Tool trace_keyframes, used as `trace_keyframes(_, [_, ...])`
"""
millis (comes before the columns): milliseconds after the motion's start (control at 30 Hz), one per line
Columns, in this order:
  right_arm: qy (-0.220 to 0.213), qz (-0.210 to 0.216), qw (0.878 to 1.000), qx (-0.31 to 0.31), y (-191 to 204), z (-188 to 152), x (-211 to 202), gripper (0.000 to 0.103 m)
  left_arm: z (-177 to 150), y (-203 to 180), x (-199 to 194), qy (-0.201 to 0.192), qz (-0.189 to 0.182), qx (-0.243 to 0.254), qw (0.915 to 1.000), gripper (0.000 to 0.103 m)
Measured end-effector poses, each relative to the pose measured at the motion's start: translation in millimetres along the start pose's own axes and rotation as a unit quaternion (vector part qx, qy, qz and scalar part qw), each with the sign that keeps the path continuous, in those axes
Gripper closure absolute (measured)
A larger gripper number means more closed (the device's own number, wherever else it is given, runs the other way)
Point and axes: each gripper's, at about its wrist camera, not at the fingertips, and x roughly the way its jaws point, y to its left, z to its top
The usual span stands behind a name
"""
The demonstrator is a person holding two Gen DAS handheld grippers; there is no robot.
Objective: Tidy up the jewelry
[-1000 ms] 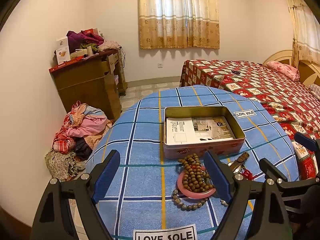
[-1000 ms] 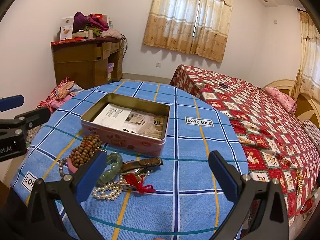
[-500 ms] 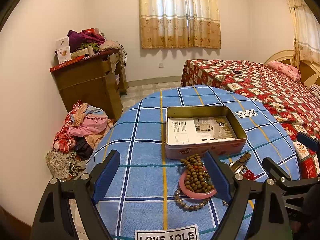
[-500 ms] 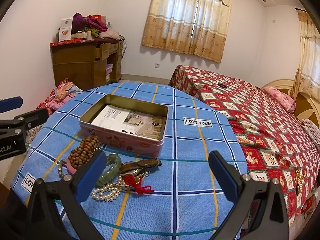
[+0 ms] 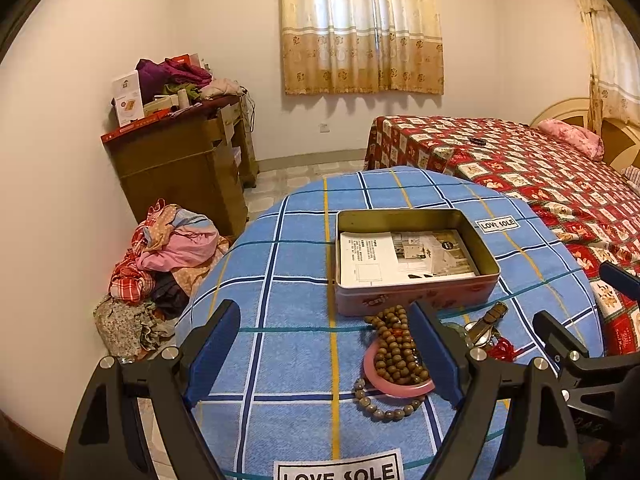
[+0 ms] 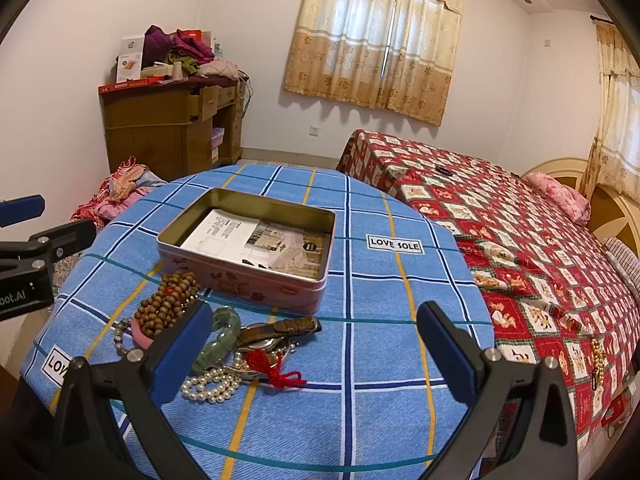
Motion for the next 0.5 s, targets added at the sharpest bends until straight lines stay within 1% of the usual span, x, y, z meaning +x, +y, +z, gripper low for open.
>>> trace_keyframes(367, [0.009, 0.0, 1.0, 0.005, -6.3, -4.7, 6.9, 0.0, -3.4, -2.5, 7.1, 0.01, 0.002, 0.004, 0.9999, 0.017])
trace_keyframes(500, [0.016, -0.003, 1.0, 0.009, -7.0, -9.2, 14.6, 0.0, -8.6, -1.9, 19.7, 0.024, 0.0, 0.005, 0.9997, 0.017])
